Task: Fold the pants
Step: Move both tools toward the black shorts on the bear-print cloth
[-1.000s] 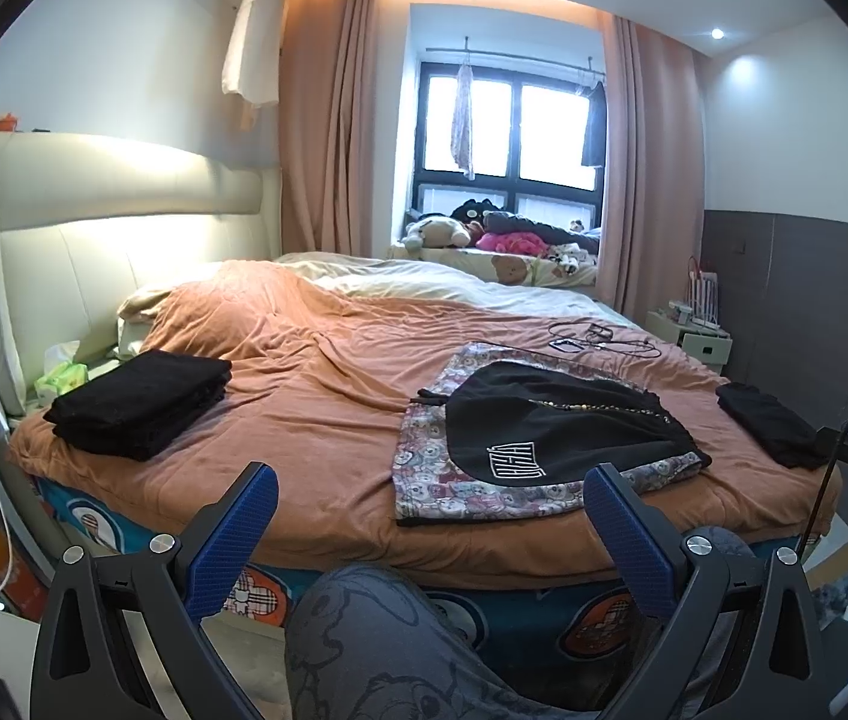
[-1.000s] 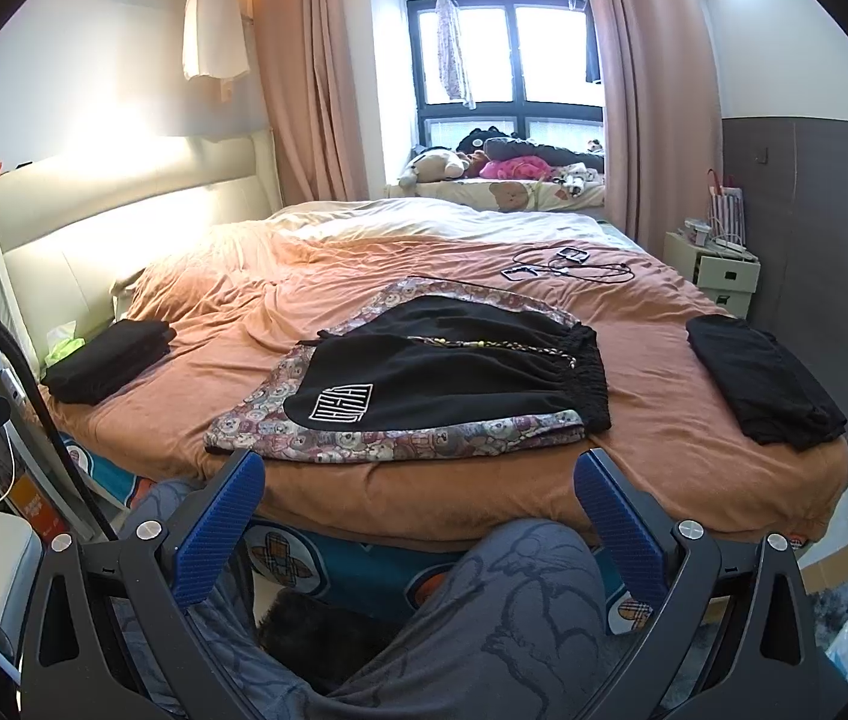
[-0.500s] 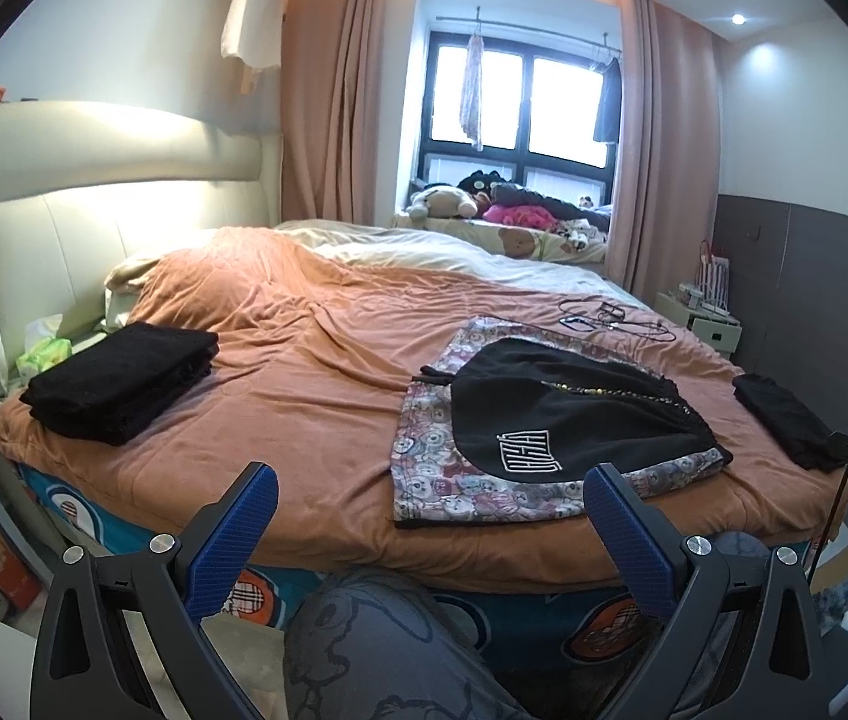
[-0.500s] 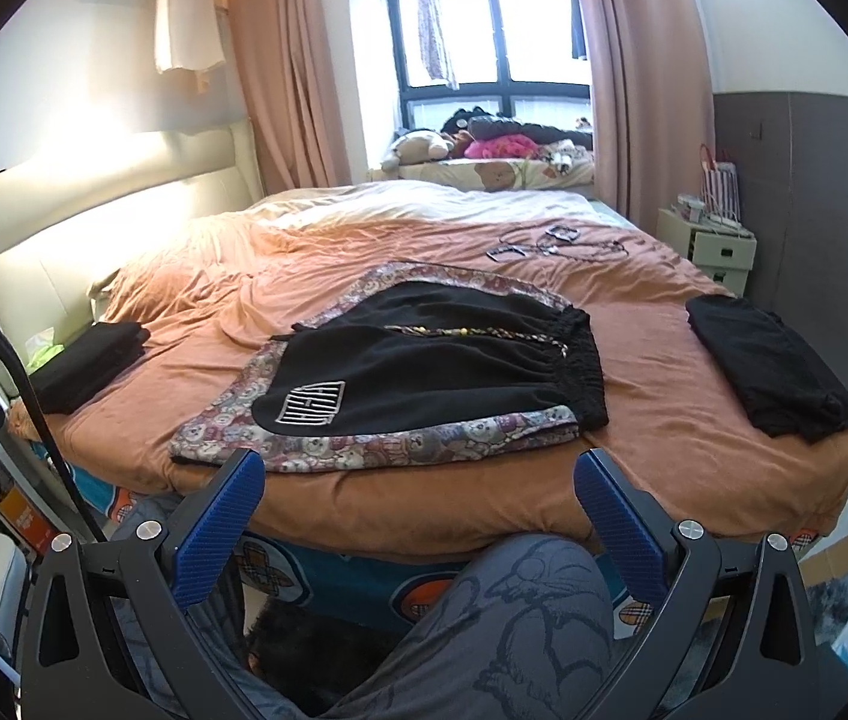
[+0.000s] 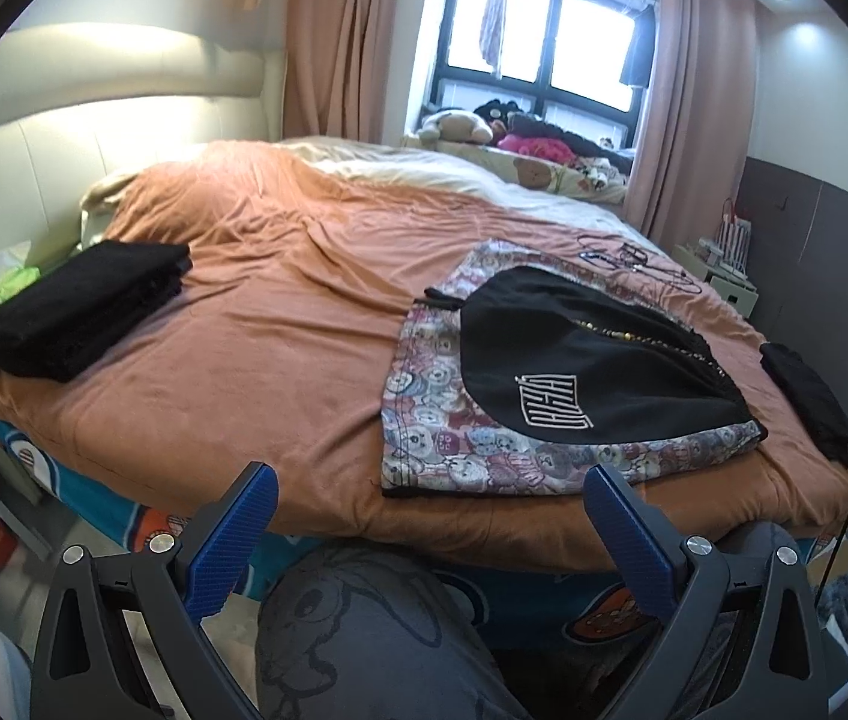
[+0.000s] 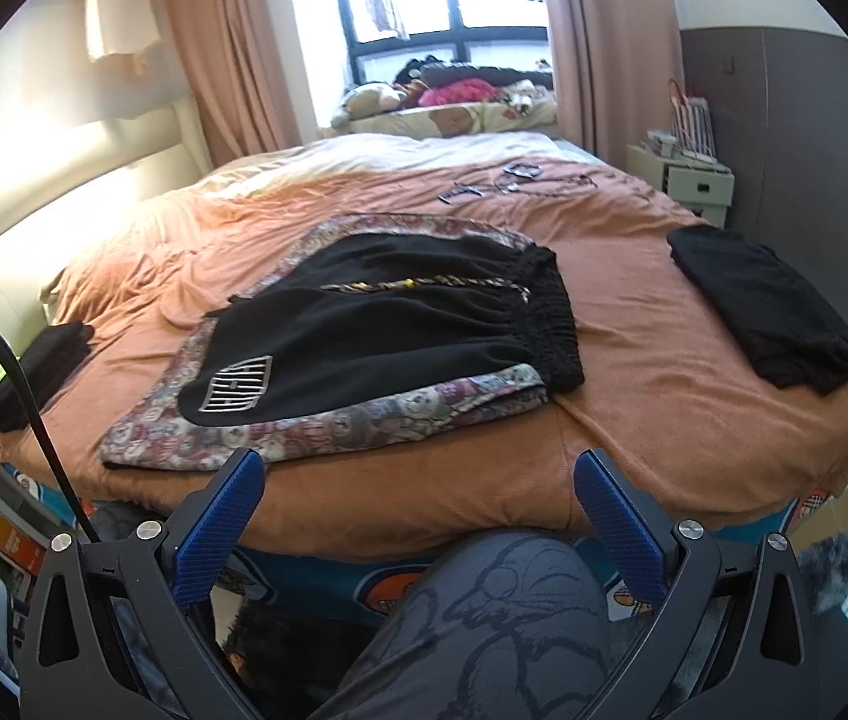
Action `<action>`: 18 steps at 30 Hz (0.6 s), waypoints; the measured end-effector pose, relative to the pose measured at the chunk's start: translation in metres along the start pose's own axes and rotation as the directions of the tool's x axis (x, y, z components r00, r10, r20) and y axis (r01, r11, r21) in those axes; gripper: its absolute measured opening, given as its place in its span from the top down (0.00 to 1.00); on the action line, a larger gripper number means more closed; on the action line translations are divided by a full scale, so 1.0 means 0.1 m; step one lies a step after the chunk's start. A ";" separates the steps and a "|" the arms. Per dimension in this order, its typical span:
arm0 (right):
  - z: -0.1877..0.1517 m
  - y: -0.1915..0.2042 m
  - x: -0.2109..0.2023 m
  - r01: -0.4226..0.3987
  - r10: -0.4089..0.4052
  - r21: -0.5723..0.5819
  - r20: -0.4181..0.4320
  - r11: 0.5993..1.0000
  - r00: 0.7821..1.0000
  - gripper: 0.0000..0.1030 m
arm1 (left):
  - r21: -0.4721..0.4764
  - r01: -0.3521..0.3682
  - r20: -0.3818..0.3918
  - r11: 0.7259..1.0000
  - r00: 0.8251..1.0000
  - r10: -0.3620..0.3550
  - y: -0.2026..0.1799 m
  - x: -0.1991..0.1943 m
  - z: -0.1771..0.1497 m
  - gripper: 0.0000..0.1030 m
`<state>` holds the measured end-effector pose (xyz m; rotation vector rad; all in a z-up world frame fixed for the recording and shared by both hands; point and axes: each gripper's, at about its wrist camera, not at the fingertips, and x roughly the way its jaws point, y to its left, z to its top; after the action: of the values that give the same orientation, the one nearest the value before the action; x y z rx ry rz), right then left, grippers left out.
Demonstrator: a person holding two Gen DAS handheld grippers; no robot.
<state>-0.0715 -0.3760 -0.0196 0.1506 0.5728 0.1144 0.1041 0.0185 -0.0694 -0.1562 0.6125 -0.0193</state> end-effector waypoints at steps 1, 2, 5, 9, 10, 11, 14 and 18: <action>0.02 -0.02 0.05 0.005 -0.005 0.006 -0.009 1.000 1.000 0.00 | -0.002 0.000 -0.012 1.000 1.000 0.000 -0.01 0.05 0.01 0.00; 0.03 -0.03 0.09 0.010 -0.010 0.011 -0.017 1.000 1.000 0.00 | -0.005 0.000 -0.023 1.000 1.000 0.000 -0.01 0.11 0.01 0.00; 0.07 -0.10 0.18 0.020 -0.019 0.028 -0.039 0.999 0.999 0.00 | -0.030 0.009 -0.056 1.000 0.998 -0.011 0.03 0.29 0.01 0.02; 0.11 -0.16 0.32 0.030 -0.028 0.043 -0.060 0.999 0.998 0.00 | -0.067 0.033 -0.101 0.997 0.994 -0.040 0.07 0.51 0.01 0.08; 0.13 -0.17 0.36 0.034 -0.031 0.045 -0.067 0.998 0.997 0.00 | -0.078 0.037 -0.113 0.996 0.993 -0.046 0.08 0.57 0.00 0.09; 0.14 -0.19 0.39 0.035 -0.031 0.047 -0.071 0.998 0.997 0.00 | -0.096 0.040 -0.130 0.995 0.990 -0.052 0.11 0.64 -0.01 0.11; 0.16 -0.25 0.51 0.036 -0.030 0.061 -0.088 0.998 0.996 0.00 | -0.150 0.064 -0.177 0.987 0.980 -0.090 0.20 0.83 -0.05 0.17; 0.19 -0.35 0.66 0.028 -0.018 0.086 -0.111 0.996 0.994 0.00 | -0.217 0.087 -0.226 0.972 0.964 -0.137 0.29 1.02 -0.13 0.20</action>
<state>-0.0034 -0.4022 -0.0452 0.2236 0.6902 0.0758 0.1791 0.0383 -0.1423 -0.3934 0.8469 -0.0860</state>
